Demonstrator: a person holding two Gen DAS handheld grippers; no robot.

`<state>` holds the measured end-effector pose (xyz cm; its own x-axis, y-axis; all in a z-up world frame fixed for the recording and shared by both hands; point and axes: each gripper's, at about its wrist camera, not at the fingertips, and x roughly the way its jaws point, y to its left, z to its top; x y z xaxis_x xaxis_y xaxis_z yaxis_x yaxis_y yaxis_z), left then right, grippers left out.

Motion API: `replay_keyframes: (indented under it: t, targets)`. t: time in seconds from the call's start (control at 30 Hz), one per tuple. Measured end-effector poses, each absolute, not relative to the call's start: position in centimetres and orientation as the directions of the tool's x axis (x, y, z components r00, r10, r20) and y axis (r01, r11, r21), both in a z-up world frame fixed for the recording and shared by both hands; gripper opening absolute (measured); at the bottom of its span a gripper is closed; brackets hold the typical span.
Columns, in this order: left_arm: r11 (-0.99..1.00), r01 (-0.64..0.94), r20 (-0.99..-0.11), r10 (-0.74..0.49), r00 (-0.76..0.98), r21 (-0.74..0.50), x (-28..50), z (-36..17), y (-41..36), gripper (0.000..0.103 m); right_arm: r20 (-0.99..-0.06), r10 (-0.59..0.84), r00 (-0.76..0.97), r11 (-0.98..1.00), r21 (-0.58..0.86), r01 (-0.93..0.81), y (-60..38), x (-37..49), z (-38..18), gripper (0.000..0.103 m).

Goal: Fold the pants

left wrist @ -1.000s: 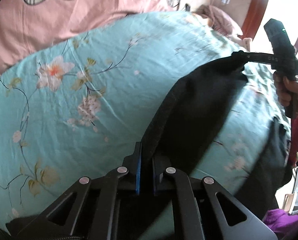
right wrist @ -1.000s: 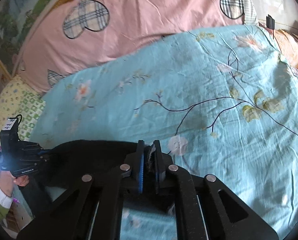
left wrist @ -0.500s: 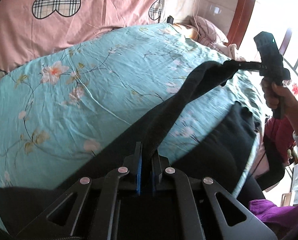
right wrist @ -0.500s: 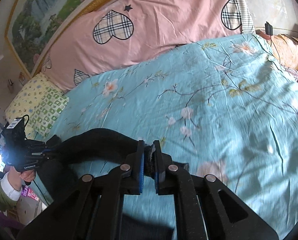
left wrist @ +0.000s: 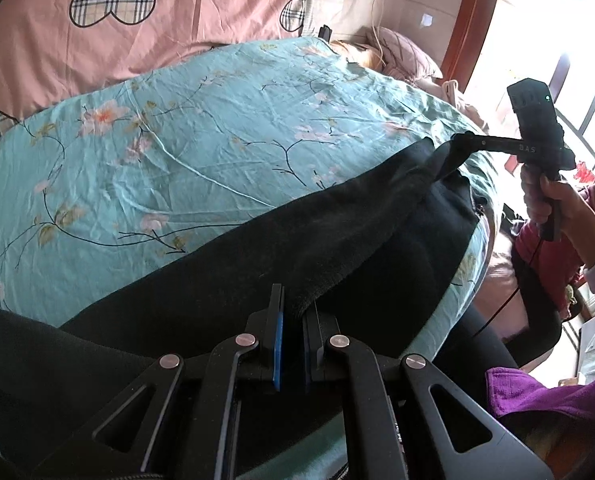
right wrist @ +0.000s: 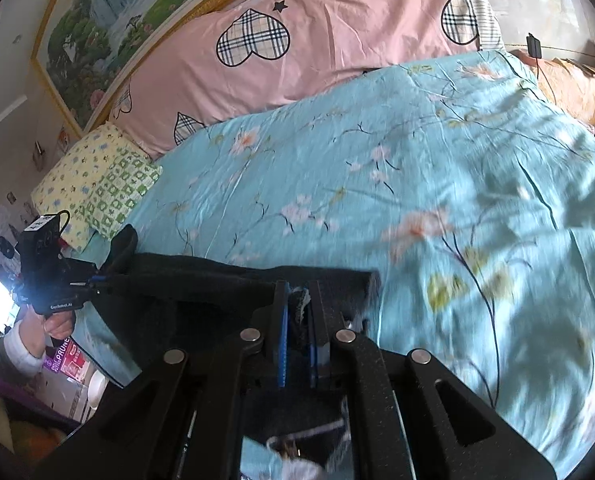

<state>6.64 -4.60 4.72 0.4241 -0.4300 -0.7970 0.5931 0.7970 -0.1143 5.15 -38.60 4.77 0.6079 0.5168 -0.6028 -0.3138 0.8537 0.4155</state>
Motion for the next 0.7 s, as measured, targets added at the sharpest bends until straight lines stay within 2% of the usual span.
replay_keyframes:
  t: [0.23,0.5,0.6,0.7]
  targets:
    - [0.787,0.608,-0.783,-0.443,0.437,-0.106,4.7,4.8,-4.5,0.006,-0.594,0.516,0.617,0.856,0.376,-0.354,-38.2,2.6,5.7,0.009]
    - [0.782,0.614,-0.83,-0.41,0.377,-0.107,3.1,-0.1,-5.3,0.007,-0.701,0.445,0.557,0.895,0.326,-0.305,-37.8,1.7,1.6,0.009]
    - [0.787,0.604,-0.837,-0.413,0.358,-0.13,2.9,-1.2,-5.3,0.008,-0.709,0.442,0.55,0.897,0.33,-0.295,-37.9,1.4,0.7,0.009]
    - [0.786,0.597,-0.83,-0.437,0.348,-0.163,2.4,-1.2,-4.9,0.018,-0.712,0.448,0.541,0.894,0.355,-0.274,-38.3,1.3,0.8,0.012]
